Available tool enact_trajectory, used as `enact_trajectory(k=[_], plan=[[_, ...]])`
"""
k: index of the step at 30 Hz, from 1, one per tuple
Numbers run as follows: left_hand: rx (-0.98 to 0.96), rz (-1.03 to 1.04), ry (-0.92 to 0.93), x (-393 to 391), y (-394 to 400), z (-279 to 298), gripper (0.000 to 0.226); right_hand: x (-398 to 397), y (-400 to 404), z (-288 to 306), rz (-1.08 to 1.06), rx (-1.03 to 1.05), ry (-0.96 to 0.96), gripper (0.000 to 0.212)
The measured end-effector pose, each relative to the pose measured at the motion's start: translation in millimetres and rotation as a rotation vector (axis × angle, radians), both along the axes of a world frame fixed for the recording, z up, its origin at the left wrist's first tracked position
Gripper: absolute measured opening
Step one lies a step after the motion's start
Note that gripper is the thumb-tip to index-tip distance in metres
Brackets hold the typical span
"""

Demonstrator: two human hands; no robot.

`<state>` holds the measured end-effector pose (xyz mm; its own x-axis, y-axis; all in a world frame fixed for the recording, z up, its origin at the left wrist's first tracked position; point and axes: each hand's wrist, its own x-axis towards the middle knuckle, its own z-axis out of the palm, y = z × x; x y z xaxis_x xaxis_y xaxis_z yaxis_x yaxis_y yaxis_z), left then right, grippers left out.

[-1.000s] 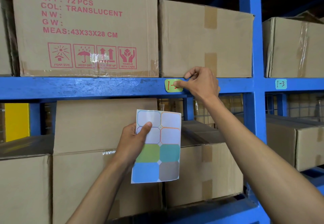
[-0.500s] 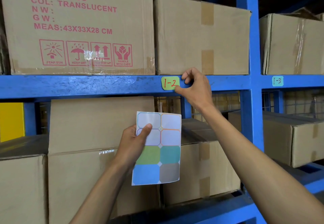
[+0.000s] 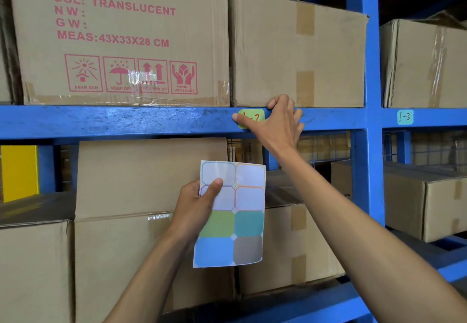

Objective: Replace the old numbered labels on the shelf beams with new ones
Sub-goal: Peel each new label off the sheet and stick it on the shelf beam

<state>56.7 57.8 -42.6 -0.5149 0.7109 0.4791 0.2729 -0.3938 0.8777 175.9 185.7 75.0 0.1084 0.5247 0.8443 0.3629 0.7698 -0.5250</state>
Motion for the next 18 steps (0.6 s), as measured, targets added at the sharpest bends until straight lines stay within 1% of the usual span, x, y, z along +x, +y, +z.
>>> enact_trajectory(k=[3, 7, 12, 18], plan=[[0.01, -0.006, 0.012, -3, -1, -1, 0.023, -3, -2, 2, -0.001, -0.021, 0.04, 0.079], [0.015, -0.015, 0.015, -7, -2, -2, 0.023, -3, -1, 5, -0.002, -0.038, 0.044, 0.079], [0.008, -0.055, 0.005, -4, 2, -5, 0.022, 1, -3, 10, 0.024, -0.071, 0.034, 0.07], [-0.008, -0.106, -0.014, 7, 5, -12, 0.019, 6, -5, 14, 0.05, -0.088, 0.036, 0.07]])
